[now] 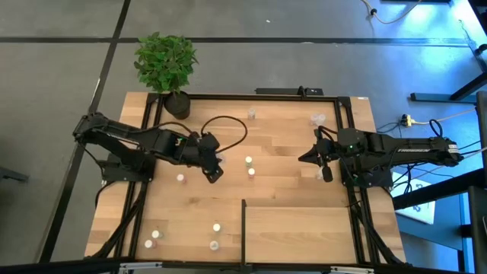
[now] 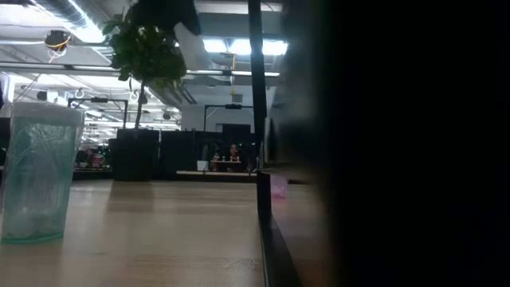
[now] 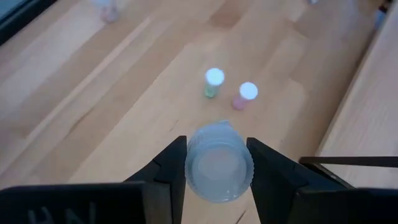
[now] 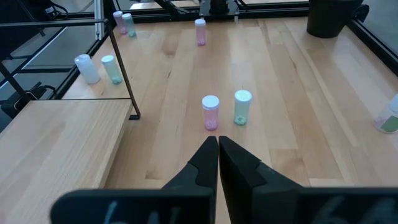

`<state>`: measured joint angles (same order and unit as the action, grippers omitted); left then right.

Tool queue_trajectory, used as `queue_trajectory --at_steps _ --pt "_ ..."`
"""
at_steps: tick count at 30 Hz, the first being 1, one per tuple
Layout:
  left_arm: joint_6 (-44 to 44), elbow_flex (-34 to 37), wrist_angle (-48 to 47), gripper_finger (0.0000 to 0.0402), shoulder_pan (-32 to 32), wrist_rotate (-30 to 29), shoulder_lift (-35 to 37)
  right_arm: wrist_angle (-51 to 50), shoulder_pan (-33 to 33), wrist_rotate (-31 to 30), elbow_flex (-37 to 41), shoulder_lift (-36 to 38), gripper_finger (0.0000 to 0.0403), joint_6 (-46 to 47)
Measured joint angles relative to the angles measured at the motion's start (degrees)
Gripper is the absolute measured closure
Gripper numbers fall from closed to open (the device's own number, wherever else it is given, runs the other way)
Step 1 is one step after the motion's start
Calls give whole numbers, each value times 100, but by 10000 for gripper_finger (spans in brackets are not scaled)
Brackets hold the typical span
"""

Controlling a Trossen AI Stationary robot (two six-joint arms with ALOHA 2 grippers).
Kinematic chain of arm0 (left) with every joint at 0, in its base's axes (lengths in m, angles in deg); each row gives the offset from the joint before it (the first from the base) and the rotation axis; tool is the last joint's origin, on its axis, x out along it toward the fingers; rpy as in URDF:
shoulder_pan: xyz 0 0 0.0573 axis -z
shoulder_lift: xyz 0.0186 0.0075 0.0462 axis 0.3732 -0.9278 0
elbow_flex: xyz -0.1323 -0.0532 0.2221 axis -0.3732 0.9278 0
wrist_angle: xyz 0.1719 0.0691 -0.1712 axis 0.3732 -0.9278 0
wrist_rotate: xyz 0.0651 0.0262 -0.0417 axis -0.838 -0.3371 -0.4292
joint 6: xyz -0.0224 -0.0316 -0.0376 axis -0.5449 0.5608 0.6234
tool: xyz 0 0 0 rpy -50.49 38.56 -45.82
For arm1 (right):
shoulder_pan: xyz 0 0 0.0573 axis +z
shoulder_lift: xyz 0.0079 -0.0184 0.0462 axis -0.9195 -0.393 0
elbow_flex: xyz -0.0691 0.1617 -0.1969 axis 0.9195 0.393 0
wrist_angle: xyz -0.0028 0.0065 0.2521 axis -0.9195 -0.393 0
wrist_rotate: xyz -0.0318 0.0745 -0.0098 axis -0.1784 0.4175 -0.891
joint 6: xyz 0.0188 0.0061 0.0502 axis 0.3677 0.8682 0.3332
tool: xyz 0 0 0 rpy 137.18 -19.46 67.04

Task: Pick and place medicine bottles onto shelf by color
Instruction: Put the left white pill bottle on the shelf

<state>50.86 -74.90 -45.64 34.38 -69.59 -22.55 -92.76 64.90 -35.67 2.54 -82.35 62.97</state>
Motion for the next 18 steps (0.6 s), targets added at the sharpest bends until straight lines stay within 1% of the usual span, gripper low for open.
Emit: queue_trajectory --at_steps 4,9,14,18 --pt "-176 0 121 276 -146 216 -246 -1 0 -1 0 0 385 4" --pt "-478 2 85 276 -299 477 -716 -1 -2 -1 0 -2 385 2" --pt "-769 4 11 276 -349 552 -1232 -1 -2 0 0 -1 385 3" --pt "-926 4 22 276 -464 856 -1564 -3 0 0 0 -2 385 11"
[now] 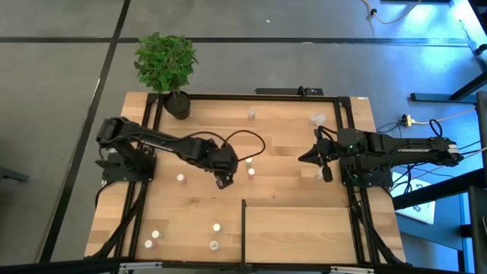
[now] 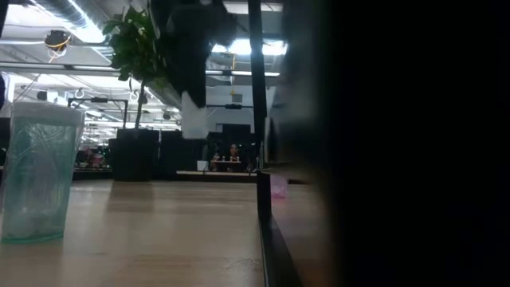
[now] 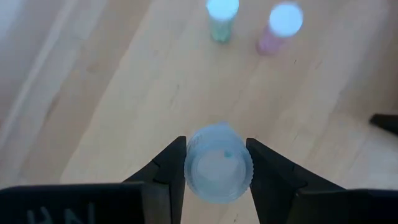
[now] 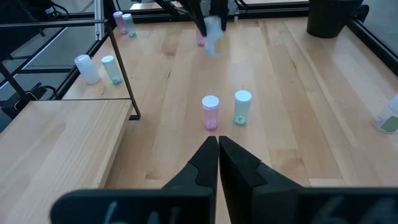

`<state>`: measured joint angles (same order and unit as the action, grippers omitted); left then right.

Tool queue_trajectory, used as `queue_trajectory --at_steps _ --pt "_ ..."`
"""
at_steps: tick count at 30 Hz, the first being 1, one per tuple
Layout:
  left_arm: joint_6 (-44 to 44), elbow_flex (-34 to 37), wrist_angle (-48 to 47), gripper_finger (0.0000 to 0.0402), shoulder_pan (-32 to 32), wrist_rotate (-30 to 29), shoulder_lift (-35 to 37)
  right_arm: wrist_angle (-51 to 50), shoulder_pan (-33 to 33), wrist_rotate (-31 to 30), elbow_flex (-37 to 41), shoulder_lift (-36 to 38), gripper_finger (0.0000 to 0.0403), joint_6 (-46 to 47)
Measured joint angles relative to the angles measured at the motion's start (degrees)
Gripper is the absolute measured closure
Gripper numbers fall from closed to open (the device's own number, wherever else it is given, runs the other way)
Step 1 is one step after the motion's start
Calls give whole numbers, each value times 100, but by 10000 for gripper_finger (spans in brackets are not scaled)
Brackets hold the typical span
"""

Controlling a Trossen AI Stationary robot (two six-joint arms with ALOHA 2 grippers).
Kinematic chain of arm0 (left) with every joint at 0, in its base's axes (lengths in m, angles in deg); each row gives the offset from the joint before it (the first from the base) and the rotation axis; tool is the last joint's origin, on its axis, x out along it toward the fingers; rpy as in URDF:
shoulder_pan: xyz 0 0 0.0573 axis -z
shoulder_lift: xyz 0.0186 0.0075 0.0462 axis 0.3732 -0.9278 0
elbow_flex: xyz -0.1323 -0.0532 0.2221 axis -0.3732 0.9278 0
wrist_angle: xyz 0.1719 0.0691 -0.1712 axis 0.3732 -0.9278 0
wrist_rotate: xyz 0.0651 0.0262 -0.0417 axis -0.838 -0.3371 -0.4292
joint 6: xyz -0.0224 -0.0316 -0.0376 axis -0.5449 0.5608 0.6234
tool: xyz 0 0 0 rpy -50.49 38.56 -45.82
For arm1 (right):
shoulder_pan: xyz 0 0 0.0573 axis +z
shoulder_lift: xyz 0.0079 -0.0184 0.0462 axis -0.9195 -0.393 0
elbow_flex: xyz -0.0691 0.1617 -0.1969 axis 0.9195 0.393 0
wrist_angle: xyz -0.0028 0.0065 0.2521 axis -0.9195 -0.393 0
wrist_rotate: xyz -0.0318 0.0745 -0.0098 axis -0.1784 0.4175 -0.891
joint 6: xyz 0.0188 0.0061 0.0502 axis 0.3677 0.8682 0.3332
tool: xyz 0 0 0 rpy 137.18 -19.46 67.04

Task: Pick and place medicine bottles onto shelf by color
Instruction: Put the left white pill bottle on the shelf

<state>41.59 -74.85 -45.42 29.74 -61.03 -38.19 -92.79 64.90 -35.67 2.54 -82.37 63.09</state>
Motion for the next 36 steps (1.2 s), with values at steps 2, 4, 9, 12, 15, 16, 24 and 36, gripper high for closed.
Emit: queue_trajectory --at_steps 2,4,9,12,15,16,24,36 --pt "-18 0 2 276 -72 89 -124 2 -2 0 0 0 385 -11" --pt "-63 0 15 276 -114 89 -217 2 -2 -1 0 2 385 2" --pt "-15 0 179 276 -215 90 -360 2 -1 0 0 0 385 2" --pt "-45 0 352 276 -308 167 -449 2 -1 0 0 2 385 -10" --pt "-273 0 671 276 -442 315 -534 2 -2 1 0 2 385 -4" --pt "-357 0 777 276 -486 357 -560 2 -2 1 0 0 385 -11" --pt "-437 -6 988 276 -685 369 -698 2 -2 0 0 2 385 0" --pt "-299 5 1043 276 -725 345 -1113 4 0 -1 0 0 385 -9"
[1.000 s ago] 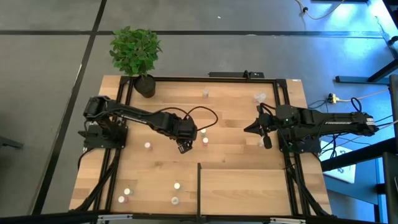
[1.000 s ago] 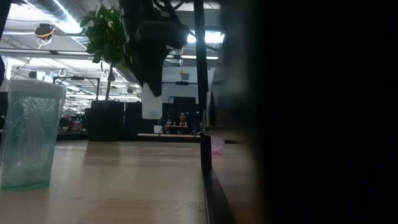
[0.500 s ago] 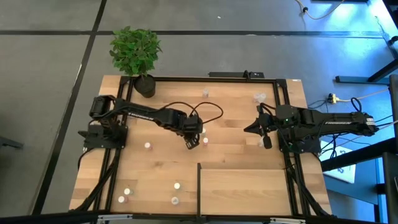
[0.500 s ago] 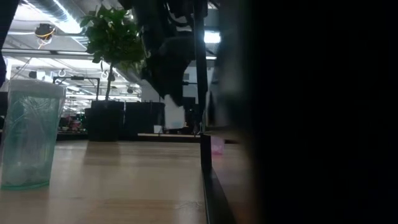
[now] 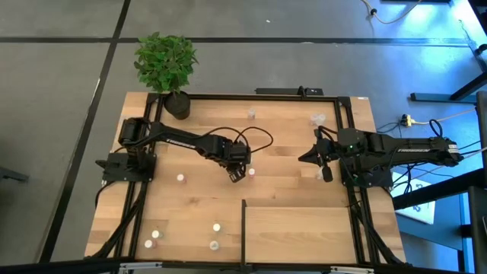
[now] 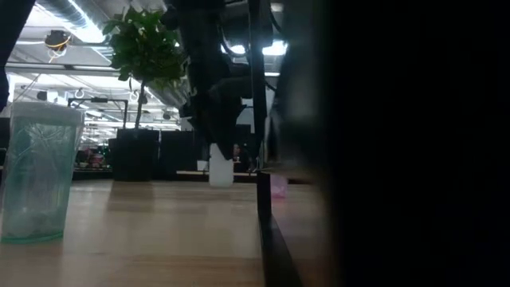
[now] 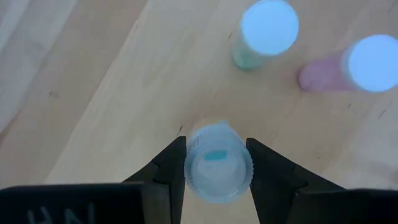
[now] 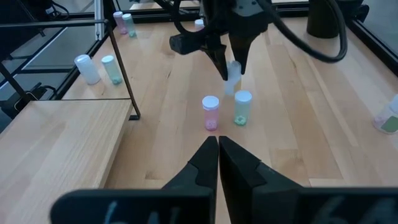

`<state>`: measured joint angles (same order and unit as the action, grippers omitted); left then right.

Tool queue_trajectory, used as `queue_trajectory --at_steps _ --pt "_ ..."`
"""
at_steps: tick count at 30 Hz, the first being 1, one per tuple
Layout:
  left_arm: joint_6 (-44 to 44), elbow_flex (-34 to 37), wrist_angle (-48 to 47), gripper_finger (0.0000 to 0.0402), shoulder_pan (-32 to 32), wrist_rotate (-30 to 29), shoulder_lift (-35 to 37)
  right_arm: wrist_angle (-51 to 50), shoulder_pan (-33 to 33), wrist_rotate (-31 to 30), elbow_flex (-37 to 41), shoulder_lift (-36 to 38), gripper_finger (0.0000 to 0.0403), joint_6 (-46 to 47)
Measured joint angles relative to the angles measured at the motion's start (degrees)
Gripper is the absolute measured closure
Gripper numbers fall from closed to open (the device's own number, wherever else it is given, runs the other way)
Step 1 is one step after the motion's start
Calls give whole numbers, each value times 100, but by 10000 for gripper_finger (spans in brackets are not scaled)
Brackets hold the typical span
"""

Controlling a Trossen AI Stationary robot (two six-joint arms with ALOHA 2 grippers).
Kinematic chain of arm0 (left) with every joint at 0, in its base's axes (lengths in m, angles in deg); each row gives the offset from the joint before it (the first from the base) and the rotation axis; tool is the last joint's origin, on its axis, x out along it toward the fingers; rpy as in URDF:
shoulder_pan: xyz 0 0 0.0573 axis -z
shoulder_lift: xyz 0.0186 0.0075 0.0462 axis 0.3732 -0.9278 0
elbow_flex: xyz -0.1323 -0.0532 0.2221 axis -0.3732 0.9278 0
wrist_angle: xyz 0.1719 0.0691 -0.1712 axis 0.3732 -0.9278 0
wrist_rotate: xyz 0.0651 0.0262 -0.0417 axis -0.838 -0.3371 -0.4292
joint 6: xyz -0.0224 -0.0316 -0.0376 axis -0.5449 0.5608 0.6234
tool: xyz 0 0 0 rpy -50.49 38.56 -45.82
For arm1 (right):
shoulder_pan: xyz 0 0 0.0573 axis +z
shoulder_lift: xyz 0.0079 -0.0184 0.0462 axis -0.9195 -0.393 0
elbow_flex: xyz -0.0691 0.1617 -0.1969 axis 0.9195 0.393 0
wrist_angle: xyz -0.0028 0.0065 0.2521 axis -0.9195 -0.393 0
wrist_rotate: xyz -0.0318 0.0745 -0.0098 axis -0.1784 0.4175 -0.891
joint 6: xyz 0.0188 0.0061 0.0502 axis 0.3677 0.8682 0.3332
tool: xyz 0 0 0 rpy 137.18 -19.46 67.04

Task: Pick and place medicine bottles onto shelf by color
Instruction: Put the left white pill bottle on the shelf

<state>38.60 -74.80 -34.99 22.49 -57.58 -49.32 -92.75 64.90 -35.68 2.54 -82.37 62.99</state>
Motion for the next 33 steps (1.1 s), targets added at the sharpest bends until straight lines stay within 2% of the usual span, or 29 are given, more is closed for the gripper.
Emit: queue_trajectory --at_steps 13,33 --pt "160 -1 45 274 -22 44 -71 -2 -2 0 0 0 385 11" --pt "318 -1 53 205 -60 43 -71 0 -1 1 0 0 385 10"
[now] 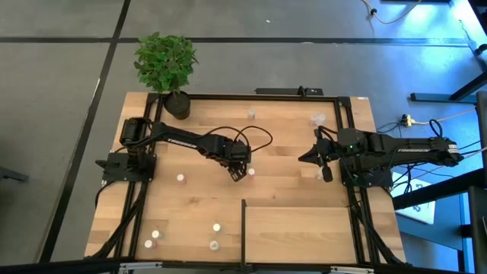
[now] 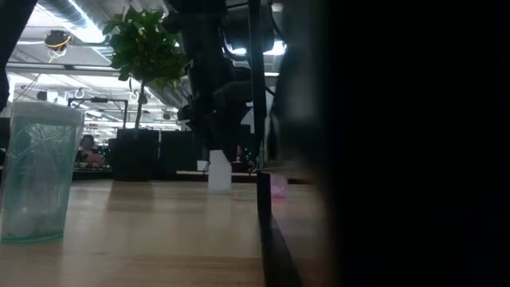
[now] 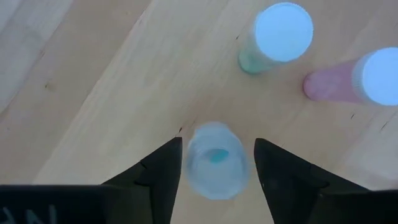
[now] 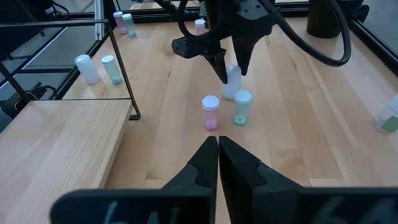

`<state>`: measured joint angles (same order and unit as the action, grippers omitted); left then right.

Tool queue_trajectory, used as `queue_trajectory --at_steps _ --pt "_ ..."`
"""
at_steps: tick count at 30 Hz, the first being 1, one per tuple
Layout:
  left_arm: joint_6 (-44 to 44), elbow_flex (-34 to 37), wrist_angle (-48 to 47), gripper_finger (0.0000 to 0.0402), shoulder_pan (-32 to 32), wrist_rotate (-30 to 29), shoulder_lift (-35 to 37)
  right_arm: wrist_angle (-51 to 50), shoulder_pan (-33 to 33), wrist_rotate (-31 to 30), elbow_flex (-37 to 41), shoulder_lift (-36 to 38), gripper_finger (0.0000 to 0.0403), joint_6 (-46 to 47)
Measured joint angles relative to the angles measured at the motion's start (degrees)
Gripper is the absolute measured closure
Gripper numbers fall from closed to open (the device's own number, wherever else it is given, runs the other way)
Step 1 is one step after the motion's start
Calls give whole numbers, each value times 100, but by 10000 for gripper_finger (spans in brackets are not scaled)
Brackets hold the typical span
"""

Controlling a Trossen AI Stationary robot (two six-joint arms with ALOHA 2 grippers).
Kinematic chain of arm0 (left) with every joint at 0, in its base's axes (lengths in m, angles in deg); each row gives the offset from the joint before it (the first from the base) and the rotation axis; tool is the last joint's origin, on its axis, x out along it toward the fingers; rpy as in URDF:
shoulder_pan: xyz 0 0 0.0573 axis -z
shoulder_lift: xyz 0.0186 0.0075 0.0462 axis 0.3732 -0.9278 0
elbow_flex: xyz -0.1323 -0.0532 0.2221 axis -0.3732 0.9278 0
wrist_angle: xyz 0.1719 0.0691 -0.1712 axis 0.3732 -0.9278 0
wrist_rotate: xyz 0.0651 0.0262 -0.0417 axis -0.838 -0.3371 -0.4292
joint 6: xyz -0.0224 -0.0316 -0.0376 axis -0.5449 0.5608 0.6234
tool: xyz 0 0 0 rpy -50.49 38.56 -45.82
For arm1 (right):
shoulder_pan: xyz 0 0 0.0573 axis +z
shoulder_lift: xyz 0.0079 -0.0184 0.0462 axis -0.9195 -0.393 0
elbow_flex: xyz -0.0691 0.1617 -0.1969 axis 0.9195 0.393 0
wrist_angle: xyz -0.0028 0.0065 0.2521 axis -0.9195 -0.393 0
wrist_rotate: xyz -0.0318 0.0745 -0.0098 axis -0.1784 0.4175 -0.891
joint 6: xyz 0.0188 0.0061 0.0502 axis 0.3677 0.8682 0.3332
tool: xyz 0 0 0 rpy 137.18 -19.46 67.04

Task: Pick and place medicine bottles onto shelf by color
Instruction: Put the left white pill bottle on the shelf

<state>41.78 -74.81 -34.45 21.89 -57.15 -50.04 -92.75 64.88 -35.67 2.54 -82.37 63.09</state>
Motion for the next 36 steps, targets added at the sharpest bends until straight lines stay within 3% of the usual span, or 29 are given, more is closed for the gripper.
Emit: queue_trajectory --at_steps 11,24,31,36 --pt "-83 0 -52 166 -14 -196 40 0 1 -1 0 0 385 -2" --pt "-314 -3 -367 169 27 -524 1078 0 1 1 0 2 385 -6" --pt "-330 -2 -681 169 488 -1370 1768 -2 2 -1 0 0 385 -3" --pt "-298 -4 -810 169 965 -1584 2020 -2 0 1 0 2 385 -2"
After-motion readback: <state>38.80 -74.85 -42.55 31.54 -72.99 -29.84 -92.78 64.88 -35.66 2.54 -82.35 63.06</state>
